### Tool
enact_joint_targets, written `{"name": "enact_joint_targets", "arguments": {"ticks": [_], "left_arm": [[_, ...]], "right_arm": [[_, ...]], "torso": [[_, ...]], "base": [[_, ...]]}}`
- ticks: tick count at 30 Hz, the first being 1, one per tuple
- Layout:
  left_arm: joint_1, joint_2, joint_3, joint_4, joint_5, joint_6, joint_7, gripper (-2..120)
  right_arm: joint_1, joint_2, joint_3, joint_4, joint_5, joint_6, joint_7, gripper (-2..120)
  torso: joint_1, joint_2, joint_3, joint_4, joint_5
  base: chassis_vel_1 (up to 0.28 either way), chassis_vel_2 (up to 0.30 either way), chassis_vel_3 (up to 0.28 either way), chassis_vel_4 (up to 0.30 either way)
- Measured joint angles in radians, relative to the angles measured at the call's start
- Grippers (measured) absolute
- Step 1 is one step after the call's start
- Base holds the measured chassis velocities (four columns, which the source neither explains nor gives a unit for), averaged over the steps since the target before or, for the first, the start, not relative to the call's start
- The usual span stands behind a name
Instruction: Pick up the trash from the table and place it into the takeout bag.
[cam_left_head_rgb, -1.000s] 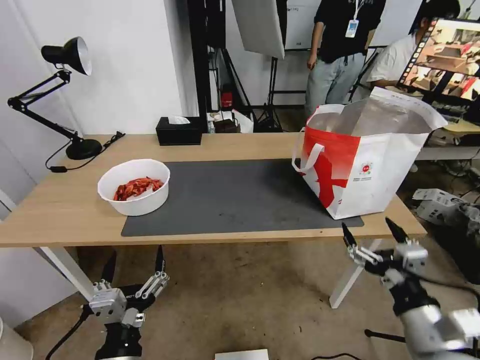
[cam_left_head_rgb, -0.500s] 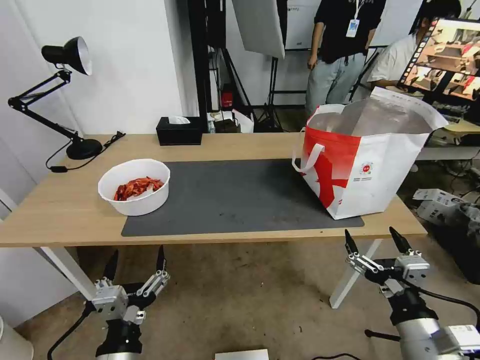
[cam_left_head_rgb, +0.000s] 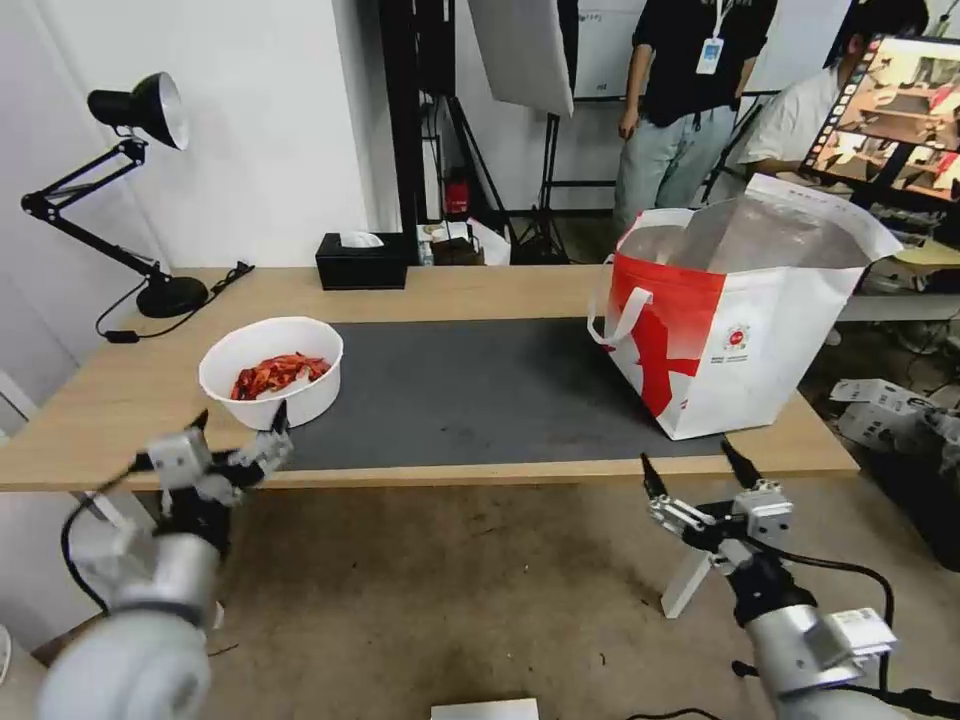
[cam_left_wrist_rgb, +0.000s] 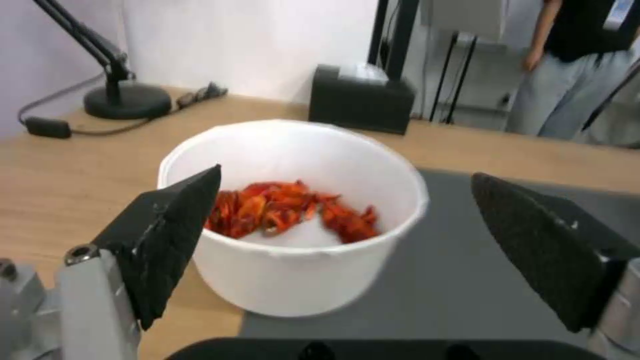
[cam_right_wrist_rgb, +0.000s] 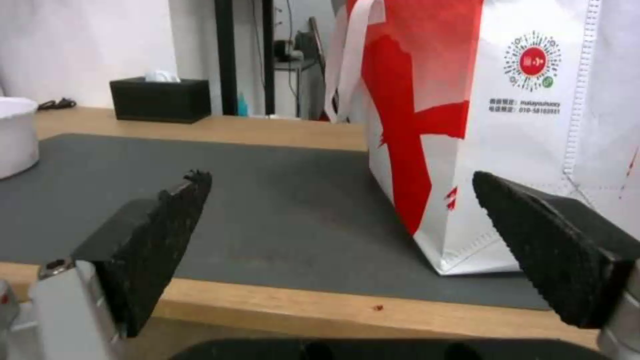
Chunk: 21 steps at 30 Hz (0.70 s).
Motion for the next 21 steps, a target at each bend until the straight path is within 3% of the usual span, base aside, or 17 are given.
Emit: {"name": "enact_joint_targets", "arguments": {"ticks": [3,4,7,12,15,16,21], "left_arm": [[-0.162,0.120,0.040,0.127,-0.123,0.086,-0.040,100],[-0.162,0.120,0.040,0.127,-0.123,0.086,-0.040,100],[-0.311,0.206,0.106,0.253,-0.183,0.166,-0.061,100],[-0.434,0.261,0.167,0.365,-0.221,0.254,-0.064,100],[-0.570,0.302,0.258,0.504,-0.241,0.325,-0.059,100],[-0.570,0.302,0.258,0.504,-0.241,0.325,-0.059,100],[-0.733,0.312,0.399,0.672,-0.268,0.367,-0.031,100]], "right_arm": [[0.015,0.001,-0.006,-0.001,-0.004,-0.010,0.000,100],[0.015,0.001,-0.006,-0.001,-0.004,-0.010,0.000,100],[0.025,0.001,-0.013,-0.001,-0.004,-0.022,0.003,100],[0.027,0.001,-0.016,-0.001,-0.004,-0.027,0.005,100],[0.030,0.002,-0.015,-0.004,-0.004,-0.030,0.009,100],[0.030,0.002,-0.015,-0.004,-0.004,-0.030,0.009,100],[0.032,0.005,-0.021,-0.006,-0.003,-0.035,0.015,100]], "torso": [[0.000,0.000,0.000,0.0003,0.0002],[0.000,0.000,0.000,0.0003,0.0002],[0.000,0.000,0.000,0.0002,0.0003],[0.000,0.000,0.000,0.0004,0.0004],[0.000,0.000,0.000,0.0005,0.0003],[0.000,0.000,0.000,0.0005,0.0003],[0.000,0.000,0.000,0.0003,0.0004]], "base": [[0.000,0.000,0.000,0.000],[0.000,0.000,0.000,0.000],[0.000,0.000,0.000,0.000],[0.000,0.000,0.000,0.000],[0.000,0.000,0.000,0.000],[0.000,0.000,0.000,0.000],[0.000,0.000,0.000,0.000]]}}
